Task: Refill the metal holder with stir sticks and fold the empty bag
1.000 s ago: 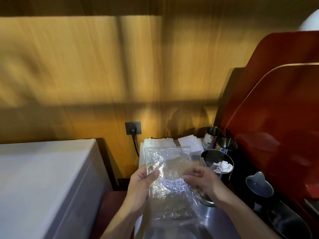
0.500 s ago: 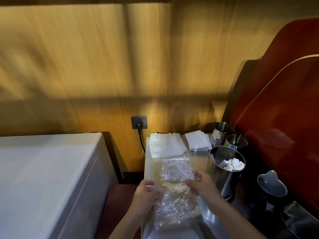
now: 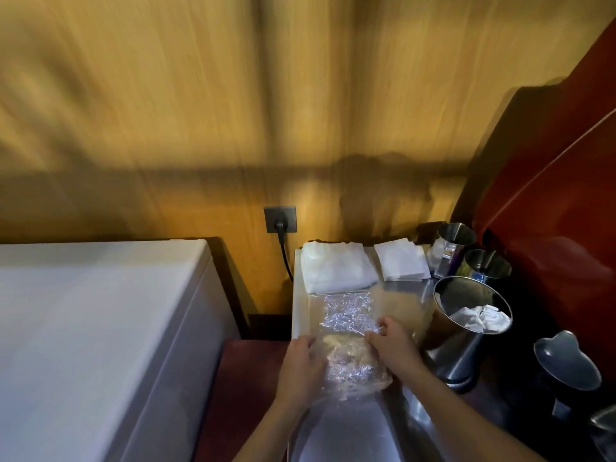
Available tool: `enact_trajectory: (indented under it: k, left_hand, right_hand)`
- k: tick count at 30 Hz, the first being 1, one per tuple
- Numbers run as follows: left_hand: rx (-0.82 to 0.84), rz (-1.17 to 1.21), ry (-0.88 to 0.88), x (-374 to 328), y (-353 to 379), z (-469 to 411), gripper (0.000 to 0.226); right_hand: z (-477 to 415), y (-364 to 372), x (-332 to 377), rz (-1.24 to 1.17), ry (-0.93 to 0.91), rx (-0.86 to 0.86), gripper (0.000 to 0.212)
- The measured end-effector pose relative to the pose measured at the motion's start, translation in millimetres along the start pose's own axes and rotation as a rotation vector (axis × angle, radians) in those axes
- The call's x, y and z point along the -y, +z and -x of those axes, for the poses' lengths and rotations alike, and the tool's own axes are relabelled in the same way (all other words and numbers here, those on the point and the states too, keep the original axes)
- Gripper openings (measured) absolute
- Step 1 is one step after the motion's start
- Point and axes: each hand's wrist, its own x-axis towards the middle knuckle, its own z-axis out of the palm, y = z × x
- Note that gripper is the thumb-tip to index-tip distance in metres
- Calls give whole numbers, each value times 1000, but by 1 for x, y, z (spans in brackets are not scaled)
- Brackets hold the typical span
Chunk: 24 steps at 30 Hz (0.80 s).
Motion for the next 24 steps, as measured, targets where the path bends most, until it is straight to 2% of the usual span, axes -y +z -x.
enact_trajectory:
  k: [3,6,11,16,21,24]
  left_hand:
    - [13,-138,75,7,2,-7,34]
    - [14,-275,152,15,3,-14,22]
    - [50,-475,245,24,3,-20,29]
    - [31,-502,309,29,-1,-23,36]
    - [-2,-471,364,16,-14,-26,48]
    - [-66,-457,447,-2,-28,-32,53]
  right_hand:
    - [-9,3,0,88,-6,10,11]
    - [-15,6,-2,128,3,31,19]
    - [-15,8,-5,265,8,26,23]
    - [-13,4,-1,459,-72,-49,5]
    - [-12,-2,19,549,-113,-11,27]
    - [-12,-9,37,580,-242,-63,44]
